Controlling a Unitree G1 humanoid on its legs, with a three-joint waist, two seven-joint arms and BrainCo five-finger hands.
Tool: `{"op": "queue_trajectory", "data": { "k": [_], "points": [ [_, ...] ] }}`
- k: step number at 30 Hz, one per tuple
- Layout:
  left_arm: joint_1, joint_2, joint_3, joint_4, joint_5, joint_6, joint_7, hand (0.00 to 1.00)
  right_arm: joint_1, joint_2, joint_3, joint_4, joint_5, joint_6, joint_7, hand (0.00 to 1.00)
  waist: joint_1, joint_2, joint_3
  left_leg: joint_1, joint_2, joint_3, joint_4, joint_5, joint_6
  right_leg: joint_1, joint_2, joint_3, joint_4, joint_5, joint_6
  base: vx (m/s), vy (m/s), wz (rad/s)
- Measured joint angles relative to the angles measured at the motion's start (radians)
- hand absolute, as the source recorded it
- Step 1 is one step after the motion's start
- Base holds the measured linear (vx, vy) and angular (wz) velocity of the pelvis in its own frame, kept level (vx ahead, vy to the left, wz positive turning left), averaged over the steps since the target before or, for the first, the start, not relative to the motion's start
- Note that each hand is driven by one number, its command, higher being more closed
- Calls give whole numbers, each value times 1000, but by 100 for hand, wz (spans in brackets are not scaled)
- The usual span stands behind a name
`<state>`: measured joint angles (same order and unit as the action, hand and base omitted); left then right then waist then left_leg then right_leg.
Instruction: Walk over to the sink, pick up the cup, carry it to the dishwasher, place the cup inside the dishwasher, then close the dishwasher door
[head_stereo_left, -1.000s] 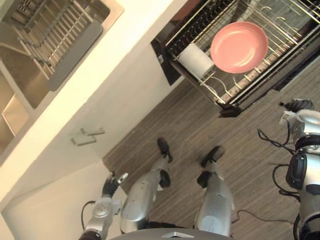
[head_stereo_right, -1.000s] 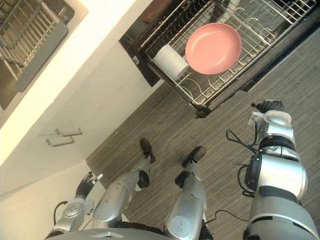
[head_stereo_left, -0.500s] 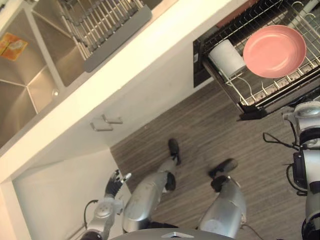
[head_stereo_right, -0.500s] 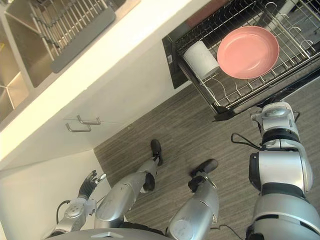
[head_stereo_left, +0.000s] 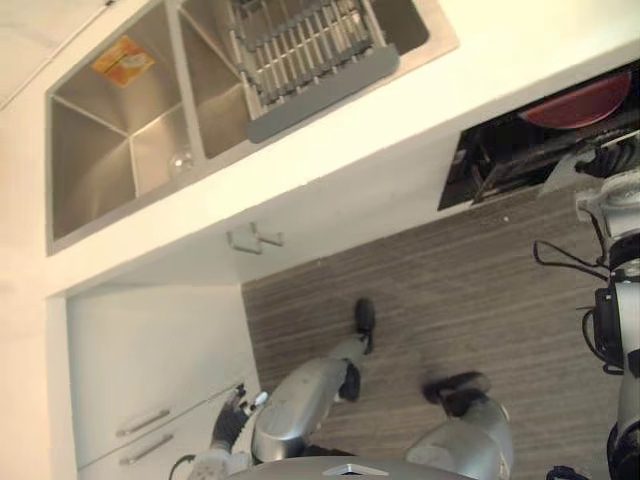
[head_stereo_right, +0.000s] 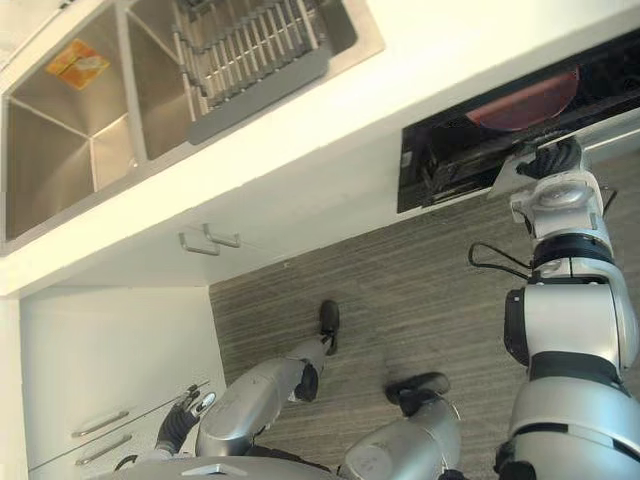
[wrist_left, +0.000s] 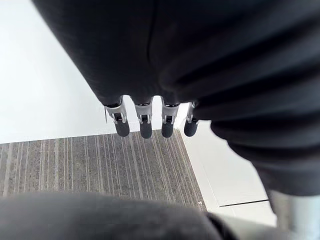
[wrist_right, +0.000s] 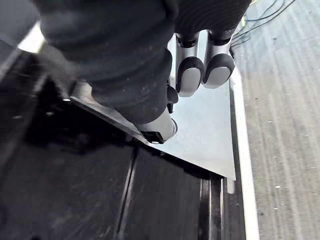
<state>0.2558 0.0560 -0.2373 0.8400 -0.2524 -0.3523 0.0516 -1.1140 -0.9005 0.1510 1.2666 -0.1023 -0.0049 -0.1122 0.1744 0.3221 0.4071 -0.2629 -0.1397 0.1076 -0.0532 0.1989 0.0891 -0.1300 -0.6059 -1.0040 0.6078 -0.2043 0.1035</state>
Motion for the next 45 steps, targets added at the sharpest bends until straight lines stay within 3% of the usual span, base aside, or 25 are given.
{"op": "queue_trajectory", "data": {
  "k": [3,4,11,14,17,21,25,27,32,34,37,41,45],
  "points": [
    [1,-1,-1,1,1,-13,2,0,-29,6,-3,-4,61,-11,-2,100,6,14,-11,18,-6,2,-2,0,0,36,-5,-20,4,-8,1,-9,-21,24],
    [1,-1,-1,3,4,-16,6,0,-31,11,-11,-2,80,-11,-5,0,9,16,-12,22,-8,3,-2,0,0,42,-7,-22,4,-10,4,-7,-19,10],
    [1,-1,-1,6,23,-18,7,0,-28,34,-15,5,96,-26,1,0,-8,16,-12,38,-6,6,-2,-1,-2,59,1,-22,-7,-12,6,-15,-29,-1],
    [-5,-1,2,6,23,-18,7,0,-19,36,-21,-1,117,-47,9,0,-16,14,-11,38,12,26,-3,-8,-9,60,27,-20,-31,-4,2,-24,-34,-8],
    [-25,1,29,7,22,-15,4,0,89,52,-109,-94,192,-97,53,0,-22,-3,2,45,41,59,-2,-18,-7,67,68,-11,-65,6,-5,-9,-35,-16],
    [-39,5,118,7,19,9,1,0,326,160,-246,-214,277,-160,114,0,-61,-58,43,92,80,98,-1,-41,-23,108,133,35,-131,23,-8,14,-58,-16],
    [-62,6,169,66,20,37,8,0,538,279,-343,-244,335,-186,147,0,-85,-114,68,104,111,130,-4,-54,-34,111,186,67,-184,45,-5,43,-61,-27],
    [-70,12,201,99,20,49,20,0,674,396,-410,-259,353,-189,154,0,-104,-163,64,122,122,154,-6,-61,-44,113,210,115,-217,59,-2,100,-63,-31],
    [-85,36,256,127,30,55,70,0,929,631,-482,-257,352,-218,147,0,-127,-252,8,193,130,189,-25,-77,-62,171,246,152,-288,83,3,98,-57,-21],
    [-85,41,280,133,44,59,80,0,984,686,-489,-238,351,-225,144,0,-130,-277,-26,197,130,195,-31,-83,-68,173,251,158,-299,85,4,57,-43,-8],
    [-93,43,310,138,81,78,100,0,1049,759,-519,-185,352,-220,112,0,-136,-299,-54,224,132,197,-33,-99,-74,206,266,170,-328,92,7,29,-31,-1],
    [-108,48,316,160,203,97,104,0,1070,776,-521,-185,353,-182,98,0,-138,-303,-79,231,131,197,-34,-106,-69,222,275,172,-355,98,18,0,0,0],
    [-114,61,316,163,228,142,99,0,1072,778,-566,-186,379,-149,83,0,-134,-326,-99,242,120,208,-34,-118,-51,241,275,164,-383,97,18,-14,6,3]
  ]
}}
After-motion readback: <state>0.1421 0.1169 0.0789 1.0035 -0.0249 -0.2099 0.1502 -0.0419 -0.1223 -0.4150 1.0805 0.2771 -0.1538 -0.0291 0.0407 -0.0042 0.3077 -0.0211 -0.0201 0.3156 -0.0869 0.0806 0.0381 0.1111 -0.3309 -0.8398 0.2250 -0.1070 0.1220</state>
